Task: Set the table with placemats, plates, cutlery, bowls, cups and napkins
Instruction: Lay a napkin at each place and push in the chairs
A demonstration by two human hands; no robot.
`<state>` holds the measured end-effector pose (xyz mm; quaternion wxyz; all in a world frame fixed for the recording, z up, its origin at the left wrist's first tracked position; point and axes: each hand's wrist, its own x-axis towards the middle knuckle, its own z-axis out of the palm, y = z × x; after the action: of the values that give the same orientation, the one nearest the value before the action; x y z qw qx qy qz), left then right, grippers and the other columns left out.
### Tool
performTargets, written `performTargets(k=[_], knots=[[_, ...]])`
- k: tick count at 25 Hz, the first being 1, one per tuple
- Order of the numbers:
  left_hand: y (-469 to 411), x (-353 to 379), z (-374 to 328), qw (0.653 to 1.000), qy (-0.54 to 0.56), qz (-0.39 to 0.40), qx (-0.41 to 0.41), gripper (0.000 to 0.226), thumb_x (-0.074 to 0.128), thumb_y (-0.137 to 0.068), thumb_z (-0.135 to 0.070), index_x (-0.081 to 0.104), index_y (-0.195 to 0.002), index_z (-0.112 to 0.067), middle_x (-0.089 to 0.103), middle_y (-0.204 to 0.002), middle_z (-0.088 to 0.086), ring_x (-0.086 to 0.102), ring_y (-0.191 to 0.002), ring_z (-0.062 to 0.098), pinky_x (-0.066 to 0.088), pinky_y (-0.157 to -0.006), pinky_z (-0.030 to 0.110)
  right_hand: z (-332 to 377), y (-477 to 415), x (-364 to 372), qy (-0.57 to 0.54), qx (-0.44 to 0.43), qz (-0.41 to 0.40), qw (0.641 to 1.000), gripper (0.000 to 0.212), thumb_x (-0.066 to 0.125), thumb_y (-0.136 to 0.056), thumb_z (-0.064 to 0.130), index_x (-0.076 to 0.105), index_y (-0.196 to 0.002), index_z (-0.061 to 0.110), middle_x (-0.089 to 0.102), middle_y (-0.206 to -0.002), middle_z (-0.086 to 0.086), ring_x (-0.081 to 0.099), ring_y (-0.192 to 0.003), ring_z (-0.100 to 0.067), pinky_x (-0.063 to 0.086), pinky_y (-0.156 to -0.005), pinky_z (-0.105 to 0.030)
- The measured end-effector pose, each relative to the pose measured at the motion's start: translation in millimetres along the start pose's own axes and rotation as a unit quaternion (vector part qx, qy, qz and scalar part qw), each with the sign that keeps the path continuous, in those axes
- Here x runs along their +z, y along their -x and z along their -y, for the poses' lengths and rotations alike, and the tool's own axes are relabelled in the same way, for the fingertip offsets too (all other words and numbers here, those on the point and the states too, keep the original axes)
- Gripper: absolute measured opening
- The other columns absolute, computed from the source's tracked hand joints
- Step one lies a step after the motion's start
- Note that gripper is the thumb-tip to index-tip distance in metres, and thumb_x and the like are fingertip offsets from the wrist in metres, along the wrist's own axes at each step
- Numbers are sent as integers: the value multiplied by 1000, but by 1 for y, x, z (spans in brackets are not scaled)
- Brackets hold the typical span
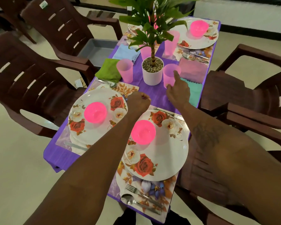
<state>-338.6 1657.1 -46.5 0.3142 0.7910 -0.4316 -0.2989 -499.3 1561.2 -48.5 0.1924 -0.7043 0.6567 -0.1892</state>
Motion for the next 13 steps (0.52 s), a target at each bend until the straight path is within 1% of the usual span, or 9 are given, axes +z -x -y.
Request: performTargets(k=[2,3,5,6,7,8,10,13], knots=[[-1,1,3,1000,-12,-11,-4,19,65,-72,-21,81,-77,-13,76,-72,5,75,-71,30,63,-75,42,-4,-7,3,6,1,-2,1000,49,57,-100,28,49,-147,15,66,-126,-18,62,-115,-38,50,-91,-43],[-1,1,5,1000,-22,-16,-6,18,65,-74,-20,81,-78,-13,76,-72,5,75,-72,29,62,-77,38,-5,-8,5,7,-1,-13,1000,41,58,-99,28,57,-138,13,67,-124,-17,63,-114,-37,50,-91,-41],[0,2,6,998,-55,-31,-11,15,69,-78,-17,82,-81,-14,78,-78,4,74,-80,25,53,-79,24,-7,-5,8,5,-13,-31,999,33,59,-98,28,65,-127,12,70,-118,-15,65,-109,-34,51,-89,-41],[0,2,7,996,-73,-45,-17,13,70,-79,-15,83,-83,-13,78,-82,4,73,-84,23,46,-76,21,-7,-1,9,3,-28,-33,999,31,60,-98,29,66,-124,13,71,-114,-15,66,-106,-35,52,-87,-42],[1,2,6,994,-84,-58,-23,12,71,-79,-12,82,-84,-11,79,-85,5,72,-86,23,41,-73,21,-6,5,11,3,-47,-34,998,31,61,-97,30,67,-122,13,72,-111,-17,66,-102,-37,52,-84,-42],[1,1,6,993,-88,-67,-30,12,72,-78,-9,82,-84,-9,78,-86,6,72,-86,23,38,-72,21,-4,10,12,3,-67,-30,997,31,61,-97,31,67,-120,13,72,-108,-18,66,-99,-39,52,-81,-42],[-1,-3,7,992,-87,-74,-44,14,74,-73,-4,81,-85,-6,78,-88,8,71,-87,24,38,-70,21,-3,18,18,-8,-109,-5,994,30,62,-96,32,67,-118,12,71,-105,-20,66,-96,-42,51,-77,-43],[-7,-7,8,992,-91,-71,-40,19,73,-71,-1,80,-88,-3,78,-91,10,71,-89,27,45,-74,25,4,25,30,-45,-150,37,987,29,64,-96,28,68,-117,10,69,-101,-22,65,-94,-44,51,-77,-45]])
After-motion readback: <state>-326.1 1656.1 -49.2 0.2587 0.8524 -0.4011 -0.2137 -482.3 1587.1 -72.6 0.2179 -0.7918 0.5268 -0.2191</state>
